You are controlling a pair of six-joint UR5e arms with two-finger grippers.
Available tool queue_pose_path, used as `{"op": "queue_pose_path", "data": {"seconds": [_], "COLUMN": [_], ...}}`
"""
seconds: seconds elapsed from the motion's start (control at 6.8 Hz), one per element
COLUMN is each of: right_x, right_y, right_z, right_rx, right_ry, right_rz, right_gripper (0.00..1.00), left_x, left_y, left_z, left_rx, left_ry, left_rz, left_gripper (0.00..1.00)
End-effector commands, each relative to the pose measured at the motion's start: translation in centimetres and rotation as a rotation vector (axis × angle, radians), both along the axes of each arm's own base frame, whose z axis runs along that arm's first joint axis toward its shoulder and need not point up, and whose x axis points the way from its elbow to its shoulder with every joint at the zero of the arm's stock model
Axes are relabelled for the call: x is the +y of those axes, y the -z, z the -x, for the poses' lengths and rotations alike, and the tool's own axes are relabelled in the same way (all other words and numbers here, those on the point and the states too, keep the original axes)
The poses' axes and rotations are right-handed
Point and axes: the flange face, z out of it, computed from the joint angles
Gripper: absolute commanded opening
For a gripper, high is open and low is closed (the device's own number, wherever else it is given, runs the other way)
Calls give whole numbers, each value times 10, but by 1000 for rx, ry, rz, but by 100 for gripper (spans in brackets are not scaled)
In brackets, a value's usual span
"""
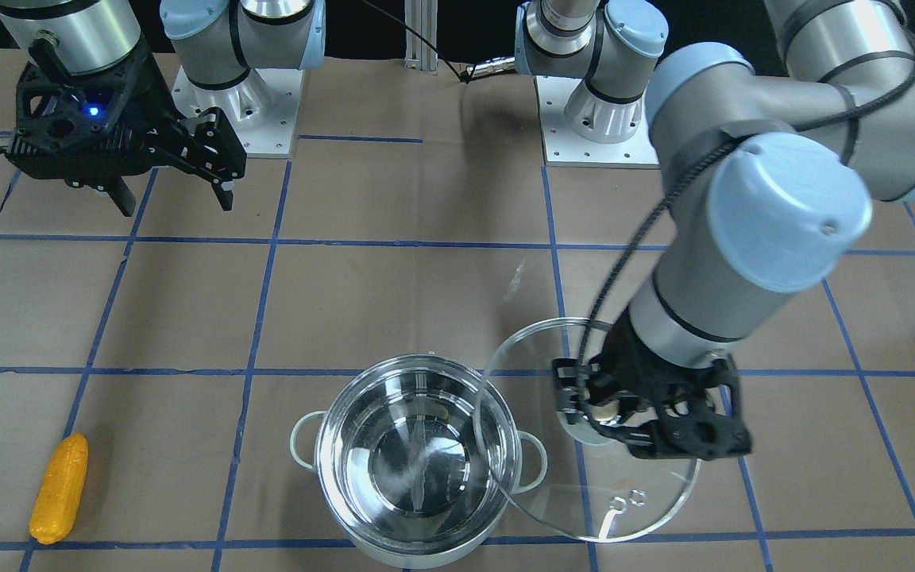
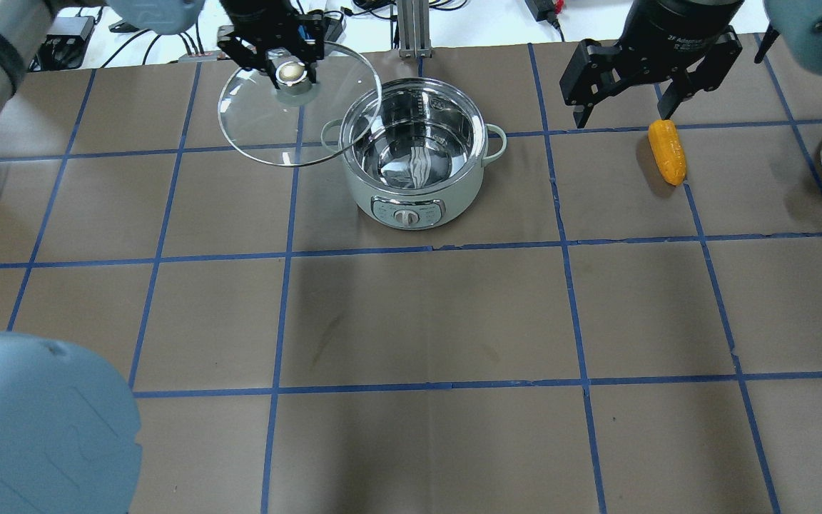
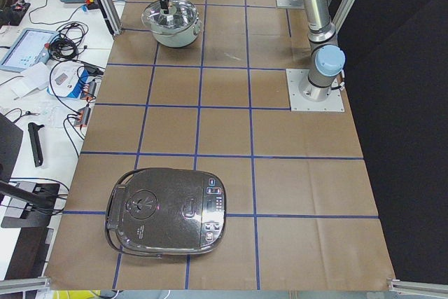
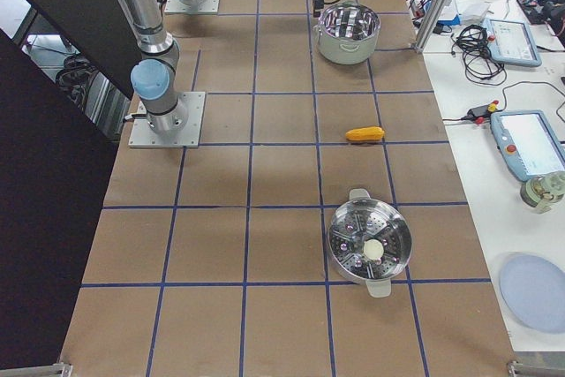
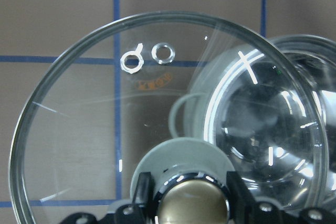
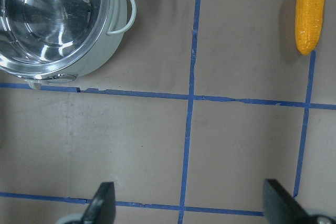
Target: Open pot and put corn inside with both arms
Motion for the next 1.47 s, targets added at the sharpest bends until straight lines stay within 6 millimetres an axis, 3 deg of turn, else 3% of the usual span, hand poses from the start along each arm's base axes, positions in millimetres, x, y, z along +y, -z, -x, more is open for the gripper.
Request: {"op": "queue_pose_path", "data": {"seconds": [0.0, 0.15, 0.29, 0.44, 0.59, 0.74, 0.88, 1.03, 1.18, 1.32], "right_x": [-3, -11, -30, -78, -112, -154, -184, -193, -202, -200], "right_y": [-7, -13, -17, 12, 50, 116, 167, 205, 273, 315], "right_z": [5, 35, 86, 127, 161, 203, 223, 223, 225, 226], "right_rx": [4, 9, 20, 14, 9, 39, 52, 36, 43, 61], "right_ry": [9, 57, 123, 101, 76, 54, 32, 31, 31, 35], "right_rz": [14, 20, -46, -115, -152, -159, -136, -139, -89, -25], "right_gripper": [100, 100, 100, 100, 97, 93, 92, 86, 86, 85], "left_x": [-8, -7, -6, -6, -7, -5, -4, -3, -3, -4], "left_y": [69, 122, 158, 171, 181, 191, 196, 198, 198, 186], "left_z": [-93, -102, -109, -112, -113, -119, -132, -139, -139, -140], "left_rx": [13, 5, 1, 2, -3, 5, 6, 7, 7, 1], "left_ry": [-25, 4, -3, -7, -7, -31, -37, -47, -47, -62], "left_rz": [-75, -35, 22, 15, 0, -19, -27, -31, -31, -21], "left_gripper": [10, 10, 10, 10, 10, 10, 11, 46, 99, 100]}}
